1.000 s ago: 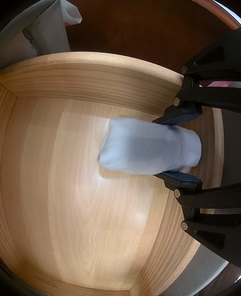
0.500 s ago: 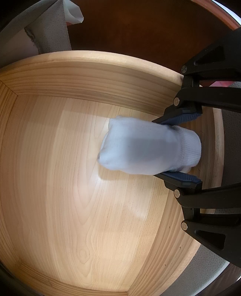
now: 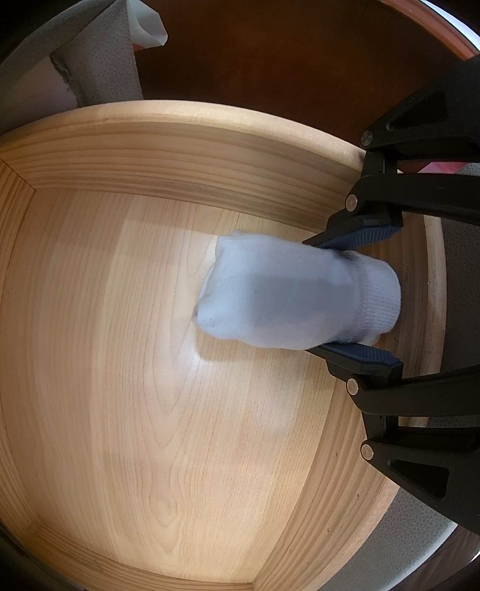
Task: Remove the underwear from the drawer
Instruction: 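Lift the flowered sock with the left gripper toward the white box, then lower the flowered sock into the box and open the left gripper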
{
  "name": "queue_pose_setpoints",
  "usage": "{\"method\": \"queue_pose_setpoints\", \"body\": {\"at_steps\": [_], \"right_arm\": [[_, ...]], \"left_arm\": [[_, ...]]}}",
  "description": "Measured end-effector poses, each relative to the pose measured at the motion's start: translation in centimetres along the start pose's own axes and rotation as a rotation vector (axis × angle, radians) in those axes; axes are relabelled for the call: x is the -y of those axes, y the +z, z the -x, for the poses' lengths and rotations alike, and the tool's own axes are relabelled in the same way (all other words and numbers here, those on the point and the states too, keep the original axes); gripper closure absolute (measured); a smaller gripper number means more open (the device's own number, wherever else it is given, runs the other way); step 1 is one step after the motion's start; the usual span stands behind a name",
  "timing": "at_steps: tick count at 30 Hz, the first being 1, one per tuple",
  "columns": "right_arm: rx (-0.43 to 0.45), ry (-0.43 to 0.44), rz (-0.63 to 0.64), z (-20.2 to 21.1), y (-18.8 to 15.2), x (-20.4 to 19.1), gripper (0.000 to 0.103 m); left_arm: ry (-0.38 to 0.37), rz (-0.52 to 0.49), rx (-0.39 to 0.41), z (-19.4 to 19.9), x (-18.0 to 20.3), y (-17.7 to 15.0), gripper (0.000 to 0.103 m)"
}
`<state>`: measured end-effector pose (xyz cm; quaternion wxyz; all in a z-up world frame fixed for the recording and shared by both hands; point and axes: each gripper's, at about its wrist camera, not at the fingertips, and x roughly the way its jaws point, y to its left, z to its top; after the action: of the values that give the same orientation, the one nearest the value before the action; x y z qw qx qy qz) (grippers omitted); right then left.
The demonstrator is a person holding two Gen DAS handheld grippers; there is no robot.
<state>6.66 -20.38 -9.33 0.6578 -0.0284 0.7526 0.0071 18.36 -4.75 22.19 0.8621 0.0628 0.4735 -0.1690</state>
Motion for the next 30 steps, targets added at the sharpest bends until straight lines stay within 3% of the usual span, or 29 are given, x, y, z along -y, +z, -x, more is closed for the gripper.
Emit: {"method": "queue_pose_setpoints", "body": {"at_steps": [5, 10, 14, 30], "right_arm": [[0.002, 0.003, 0.000, 0.3, 0.0, -0.1, 0.060], [0.004, 0.006, 0.003, 0.2, -0.1, 0.2, 0.059], [0.006, 0.010, 0.003, 0.1, -0.3, 0.4, 0.059], [-0.006, -0.005, 0.000, -0.4, -0.1, 0.1, 0.058]], "left_arm": [[-0.010, 0.023, -0.045, -4.4, 0.2, 1.4, 0.075], [0.012, 0.024, -0.128, -9.2, 0.3, 0.6, 0.075], [-0.012, 0.079, -0.161, -12.0, -0.7, 0.0, 0.075], [0.012, 0.065, -0.135, -12.4, -0.2, 0.5, 0.066]]}}
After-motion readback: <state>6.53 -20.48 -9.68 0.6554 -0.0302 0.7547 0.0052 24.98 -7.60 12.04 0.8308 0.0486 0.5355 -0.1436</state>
